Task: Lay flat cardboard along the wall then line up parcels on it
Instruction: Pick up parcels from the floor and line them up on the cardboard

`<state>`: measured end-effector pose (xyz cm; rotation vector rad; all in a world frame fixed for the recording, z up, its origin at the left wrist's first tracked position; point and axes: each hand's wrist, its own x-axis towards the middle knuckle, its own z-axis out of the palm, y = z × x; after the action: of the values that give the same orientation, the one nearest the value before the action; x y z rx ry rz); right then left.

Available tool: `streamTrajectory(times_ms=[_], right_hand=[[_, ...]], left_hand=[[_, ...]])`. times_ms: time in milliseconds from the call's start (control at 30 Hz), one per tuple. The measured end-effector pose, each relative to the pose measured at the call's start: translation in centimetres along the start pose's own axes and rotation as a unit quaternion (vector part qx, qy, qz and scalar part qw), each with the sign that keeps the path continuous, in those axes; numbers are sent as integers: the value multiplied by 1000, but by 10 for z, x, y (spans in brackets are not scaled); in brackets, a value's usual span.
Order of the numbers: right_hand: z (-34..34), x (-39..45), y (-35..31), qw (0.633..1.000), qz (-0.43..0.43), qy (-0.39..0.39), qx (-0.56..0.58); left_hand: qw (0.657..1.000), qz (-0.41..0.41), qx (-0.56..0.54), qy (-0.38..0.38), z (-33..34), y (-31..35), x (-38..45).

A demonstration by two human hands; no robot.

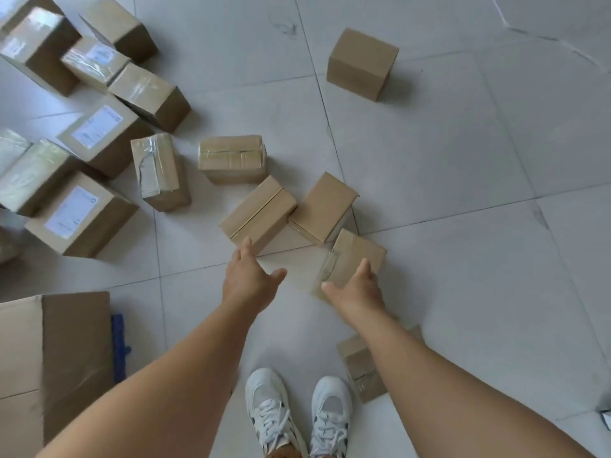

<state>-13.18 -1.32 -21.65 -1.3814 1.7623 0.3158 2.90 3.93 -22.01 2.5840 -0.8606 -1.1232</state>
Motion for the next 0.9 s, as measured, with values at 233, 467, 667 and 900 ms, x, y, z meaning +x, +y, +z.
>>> streamTrajectory(times_ms=[233,467,667,900], right_hand=[[63,98,31,996,73,12,-39],[104,168,48,989,143,25,-30],[144,179,36,989,110,41,-89],[169,169,22,989,78,61,-110]], left_hand=[[989,65,132,34,53,-41,103],[978,55,194,44,55,-70,183],[978,40,203,28,67,-84,220],[987,-52,128,82,93,-107,176]])
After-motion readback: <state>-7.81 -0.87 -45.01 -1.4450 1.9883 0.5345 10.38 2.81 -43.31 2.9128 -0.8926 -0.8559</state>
